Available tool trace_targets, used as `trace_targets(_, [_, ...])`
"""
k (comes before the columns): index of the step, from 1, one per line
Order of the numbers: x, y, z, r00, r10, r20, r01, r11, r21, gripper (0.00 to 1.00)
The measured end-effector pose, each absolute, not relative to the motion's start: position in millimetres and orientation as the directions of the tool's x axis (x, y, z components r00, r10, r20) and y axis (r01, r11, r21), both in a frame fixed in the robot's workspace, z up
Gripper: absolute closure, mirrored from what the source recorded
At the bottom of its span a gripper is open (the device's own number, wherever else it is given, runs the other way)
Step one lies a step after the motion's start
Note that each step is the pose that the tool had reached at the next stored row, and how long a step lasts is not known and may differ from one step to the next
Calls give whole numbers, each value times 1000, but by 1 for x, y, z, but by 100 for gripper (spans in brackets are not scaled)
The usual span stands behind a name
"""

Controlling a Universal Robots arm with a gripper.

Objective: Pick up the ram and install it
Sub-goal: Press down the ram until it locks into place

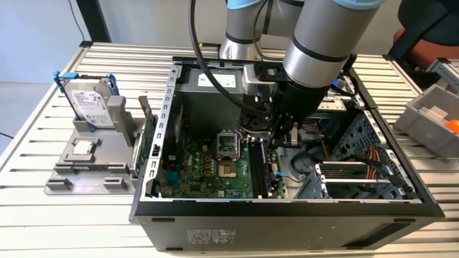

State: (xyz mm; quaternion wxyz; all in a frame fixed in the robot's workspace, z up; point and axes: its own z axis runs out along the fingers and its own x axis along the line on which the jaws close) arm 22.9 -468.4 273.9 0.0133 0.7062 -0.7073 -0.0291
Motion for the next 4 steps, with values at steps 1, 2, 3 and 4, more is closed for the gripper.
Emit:
trace_targets(1, [23,-468,274,-2,-1000,-22,-998,1,60,100])
trace_targets(2, [23,-468,274,-2,-1000,-22,-998,1,60,100])
trace_targets(3, [23,-468,274,-2,-1000,-22,-998,1,60,100])
trace_targets(4, [23,-468,274,-2,-1000,-22,-998,1,60,100])
